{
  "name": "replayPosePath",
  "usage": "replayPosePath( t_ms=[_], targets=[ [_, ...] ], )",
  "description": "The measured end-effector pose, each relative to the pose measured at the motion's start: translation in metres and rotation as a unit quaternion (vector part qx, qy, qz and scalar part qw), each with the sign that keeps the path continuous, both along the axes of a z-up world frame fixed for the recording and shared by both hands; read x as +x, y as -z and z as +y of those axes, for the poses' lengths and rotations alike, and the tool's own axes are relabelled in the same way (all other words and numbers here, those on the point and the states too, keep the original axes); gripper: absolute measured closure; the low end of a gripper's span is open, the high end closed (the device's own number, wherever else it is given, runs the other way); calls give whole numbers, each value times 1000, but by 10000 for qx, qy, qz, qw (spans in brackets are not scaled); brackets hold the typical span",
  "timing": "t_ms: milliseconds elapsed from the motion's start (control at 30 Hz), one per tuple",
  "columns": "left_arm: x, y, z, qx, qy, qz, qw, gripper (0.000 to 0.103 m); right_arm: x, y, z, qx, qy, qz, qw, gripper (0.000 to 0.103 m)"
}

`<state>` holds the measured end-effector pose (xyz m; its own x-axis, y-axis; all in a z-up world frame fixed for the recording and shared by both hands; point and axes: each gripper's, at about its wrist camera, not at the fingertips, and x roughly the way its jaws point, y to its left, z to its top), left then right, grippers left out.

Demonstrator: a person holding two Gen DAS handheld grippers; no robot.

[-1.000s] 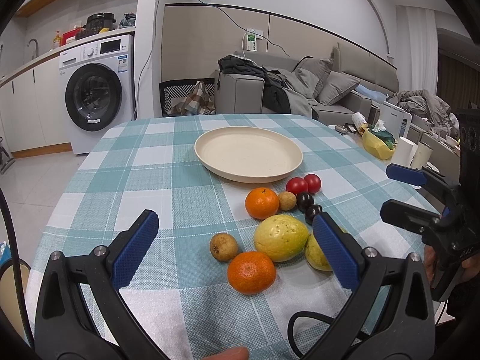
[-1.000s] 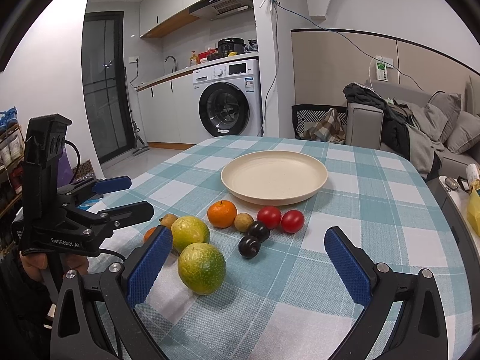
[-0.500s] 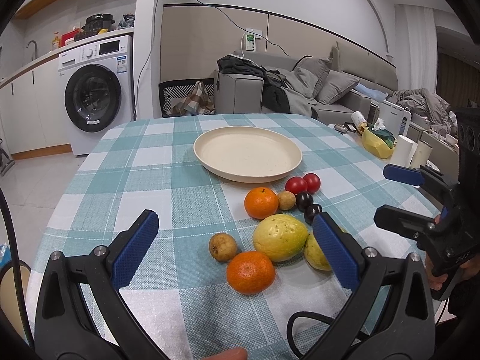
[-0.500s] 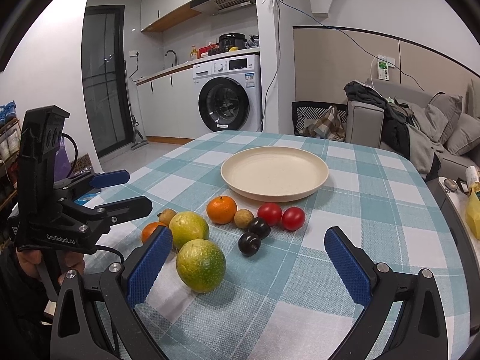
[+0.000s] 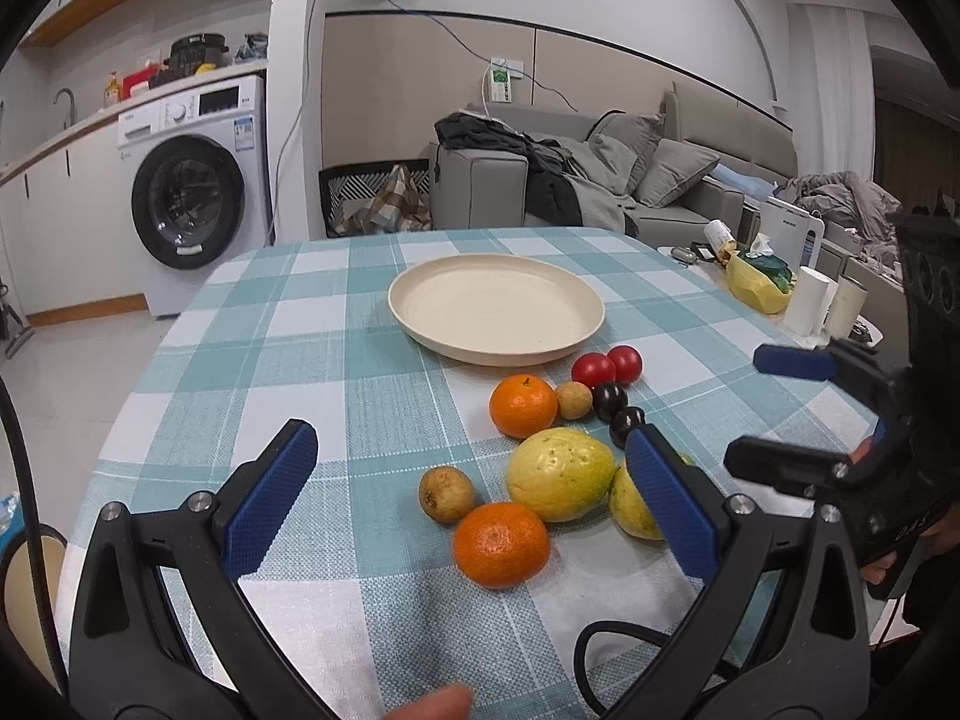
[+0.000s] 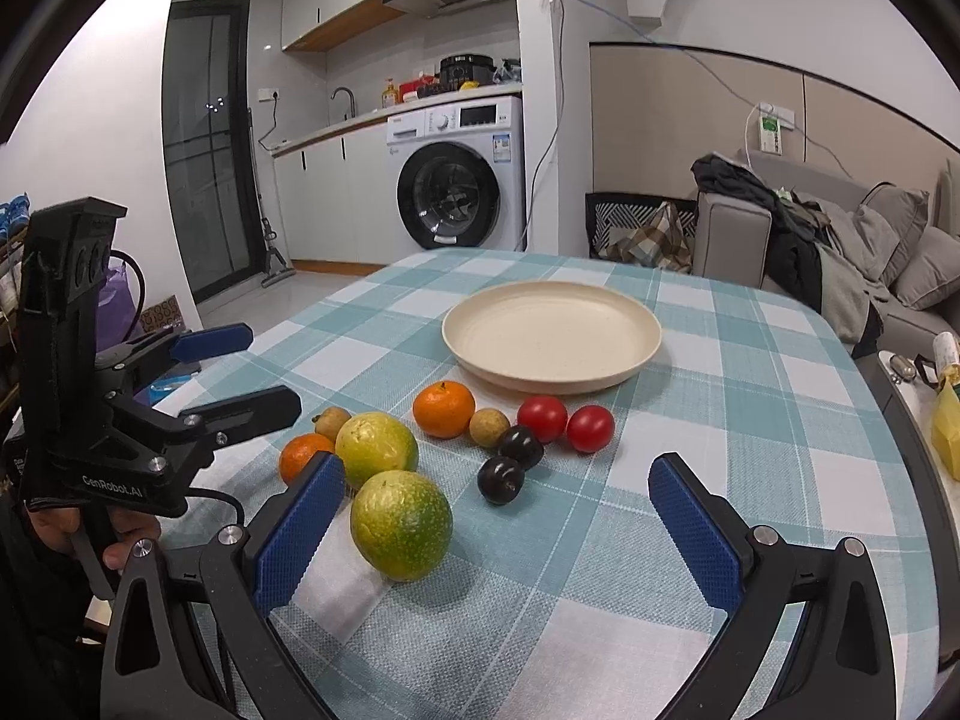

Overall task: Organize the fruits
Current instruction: 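Grasp the mandarin orange with the left tool while the right tool grasps the green citrus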

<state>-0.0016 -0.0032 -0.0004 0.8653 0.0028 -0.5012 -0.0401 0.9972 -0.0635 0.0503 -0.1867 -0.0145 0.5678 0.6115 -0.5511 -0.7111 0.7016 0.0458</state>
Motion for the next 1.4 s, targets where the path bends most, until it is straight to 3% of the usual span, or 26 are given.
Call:
replayPosePath(
  t_ms=[233,400,467,700,867,1000,1133,1400],
  targets=[
    [11,9,3,-49,97,387,9992,0,5,14,15,-255,-249,551,9978,2],
    [16,14,1,90,240,612,9978,0,7,24,24,-381,-465,891,9942,11],
    [17,17,1,83,296,702,9971,0,9,27,27,-416,-507,1002,9928,20],
    [19,26,1,133,374,1045,9937,0,14,33,34,-472,-570,1266,9892,22],
    [18,32,5,14,472,1254,9910,1,19,39,43,-590,-622,1411,9863,31],
    [21,36,11,-256,558,1426,9879,8,17,40,46,-614,-653,1435,9856,34],
    [23,41,15,-509,691,1536,9844,23,17,41,45,-619,-652,1455,9853,38],
    [26,44,13,-718,862,1630,9802,44,16,40,41,-600,-674,1521,9842,43]
  ],
)
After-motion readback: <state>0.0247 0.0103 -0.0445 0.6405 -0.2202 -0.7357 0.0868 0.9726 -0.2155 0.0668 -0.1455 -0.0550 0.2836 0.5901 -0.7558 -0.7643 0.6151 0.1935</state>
